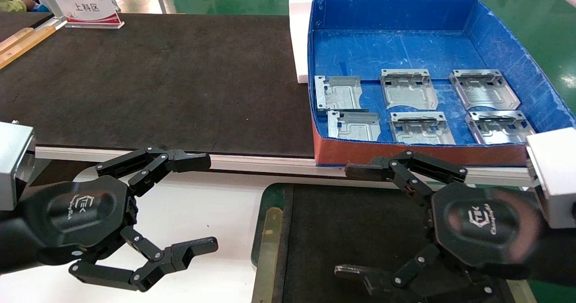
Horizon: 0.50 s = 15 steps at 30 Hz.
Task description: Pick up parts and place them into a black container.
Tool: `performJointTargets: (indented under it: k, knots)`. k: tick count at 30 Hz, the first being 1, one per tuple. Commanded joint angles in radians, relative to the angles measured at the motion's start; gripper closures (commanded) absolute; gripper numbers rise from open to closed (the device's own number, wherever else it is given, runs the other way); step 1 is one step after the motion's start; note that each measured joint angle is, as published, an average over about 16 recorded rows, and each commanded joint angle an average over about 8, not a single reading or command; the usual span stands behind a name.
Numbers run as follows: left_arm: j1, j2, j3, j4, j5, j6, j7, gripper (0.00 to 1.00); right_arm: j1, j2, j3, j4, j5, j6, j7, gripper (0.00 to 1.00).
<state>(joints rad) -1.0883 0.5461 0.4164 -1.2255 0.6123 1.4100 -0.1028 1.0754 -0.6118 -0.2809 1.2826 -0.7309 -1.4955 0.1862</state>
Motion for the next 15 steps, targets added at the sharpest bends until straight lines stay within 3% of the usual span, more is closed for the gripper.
performJointTargets:
  k: [1, 15]
  knots:
    - [0.0, 0.0, 0.0, 0.0, 0.0, 0.0, 0.0, 0.0, 0.0, 0.0, 0.0, 0.0, 0.0, 0.0, 0.0, 0.0]
    - [0.0, 0.0, 0.0, 0.0, 0.0, 0.0, 0.0, 0.0, 0.0, 0.0, 0.0, 0.0, 0.0, 0.0, 0.0, 0.0]
